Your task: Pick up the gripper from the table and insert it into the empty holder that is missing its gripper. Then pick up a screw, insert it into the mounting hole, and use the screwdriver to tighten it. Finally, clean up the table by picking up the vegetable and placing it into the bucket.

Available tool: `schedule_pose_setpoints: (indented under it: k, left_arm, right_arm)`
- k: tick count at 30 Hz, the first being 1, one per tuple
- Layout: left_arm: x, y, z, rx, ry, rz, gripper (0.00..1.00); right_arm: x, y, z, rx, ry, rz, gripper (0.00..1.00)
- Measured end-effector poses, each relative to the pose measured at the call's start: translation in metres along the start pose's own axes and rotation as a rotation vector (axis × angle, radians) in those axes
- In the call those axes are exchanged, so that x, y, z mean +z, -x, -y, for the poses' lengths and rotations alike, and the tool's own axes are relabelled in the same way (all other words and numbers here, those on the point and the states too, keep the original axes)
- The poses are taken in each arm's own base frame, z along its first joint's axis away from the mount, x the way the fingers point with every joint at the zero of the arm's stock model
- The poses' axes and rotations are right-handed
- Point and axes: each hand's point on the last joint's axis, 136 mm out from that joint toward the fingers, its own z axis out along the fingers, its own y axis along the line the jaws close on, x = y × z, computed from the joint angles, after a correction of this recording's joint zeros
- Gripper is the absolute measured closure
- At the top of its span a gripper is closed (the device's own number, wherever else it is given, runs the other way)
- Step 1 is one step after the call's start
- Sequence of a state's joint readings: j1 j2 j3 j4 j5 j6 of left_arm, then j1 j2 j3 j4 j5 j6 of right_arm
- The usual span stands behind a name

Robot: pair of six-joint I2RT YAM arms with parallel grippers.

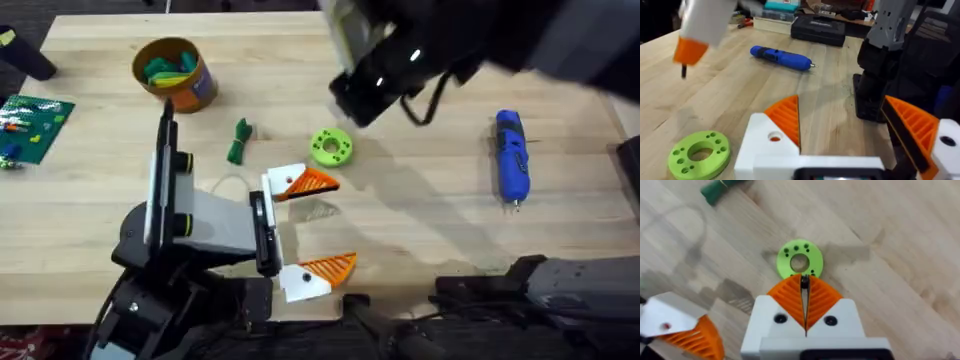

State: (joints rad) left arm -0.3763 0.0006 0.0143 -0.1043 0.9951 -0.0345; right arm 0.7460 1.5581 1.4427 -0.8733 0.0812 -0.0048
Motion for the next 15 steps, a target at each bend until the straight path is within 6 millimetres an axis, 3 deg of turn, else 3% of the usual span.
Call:
schedule_pose_setpoints:
  k: [7,11,12,15]
  left_arm:
    - [0.000,0.000,0.000,0.000,0.000,0.000,0.009]
    - [0.000,0.000,0.000,0.000,0.000,0.000,0.009]
    - [0.000,0.000,0.000,-0.001,0.000,0.000,0.009]
    - [0.000,0.000,0.000,0.000,0.000,0.000,0.009]
  right_arm:
    - [-0.058,0.015,-0.013,-0.033,0.024,0.030,0.995]
    - [-0.080,0.018,-0.044,-0.088,0.068,0.044,0.995]
    - [-0.092,0.020,-0.072,-0.121,0.112,0.067,0.995]
    - [-0.099,0.018,-0.097,-0.151,0.151,0.077,0.995]
